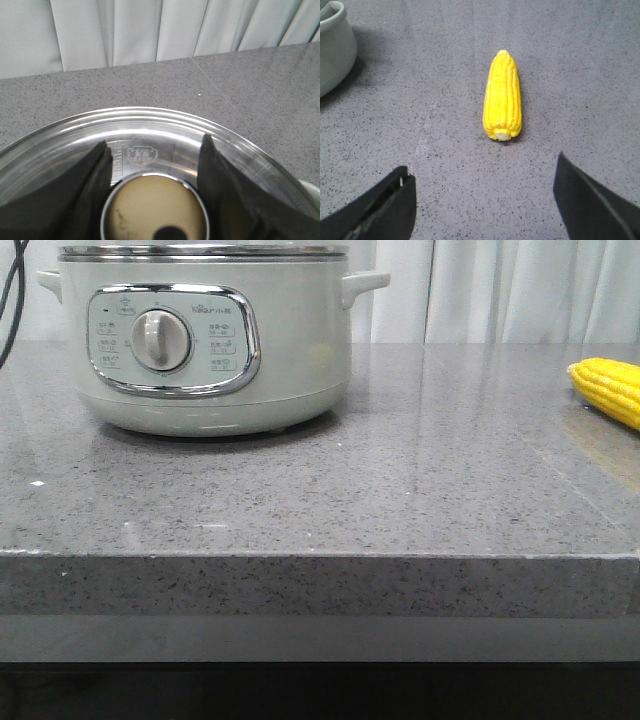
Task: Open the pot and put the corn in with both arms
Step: 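Lift the glass lid up off the pot with the left gripper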
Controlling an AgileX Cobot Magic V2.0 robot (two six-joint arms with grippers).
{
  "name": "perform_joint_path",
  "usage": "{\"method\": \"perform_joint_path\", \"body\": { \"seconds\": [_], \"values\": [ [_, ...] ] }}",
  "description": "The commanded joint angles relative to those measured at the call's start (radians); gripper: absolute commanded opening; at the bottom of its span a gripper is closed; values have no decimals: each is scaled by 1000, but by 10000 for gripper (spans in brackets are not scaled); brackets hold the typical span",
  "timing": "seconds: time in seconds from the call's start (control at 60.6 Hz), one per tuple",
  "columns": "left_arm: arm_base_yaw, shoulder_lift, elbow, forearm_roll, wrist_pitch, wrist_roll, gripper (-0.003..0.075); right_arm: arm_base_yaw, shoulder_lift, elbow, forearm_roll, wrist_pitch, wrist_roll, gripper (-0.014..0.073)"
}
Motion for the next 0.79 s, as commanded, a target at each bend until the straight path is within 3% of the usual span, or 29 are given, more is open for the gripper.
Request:
{"method": "perform_joint_path", "body": {
  "seconds": [0.0, 0.396, 0.776],
  "values": [
    [-8, -42, -37, -29, -55, -15, 201, -4, 9, -30, -9, -75, -5, 582],
    [-8, -99, -153, -29, -43, -15, 186, -4, 9, -30, -9, -83, -5, 582],
    [-8, -300, -172, 9, 124, -9, 186, -4, 9, -30, -9, -87, -5, 582]
  ]
}}
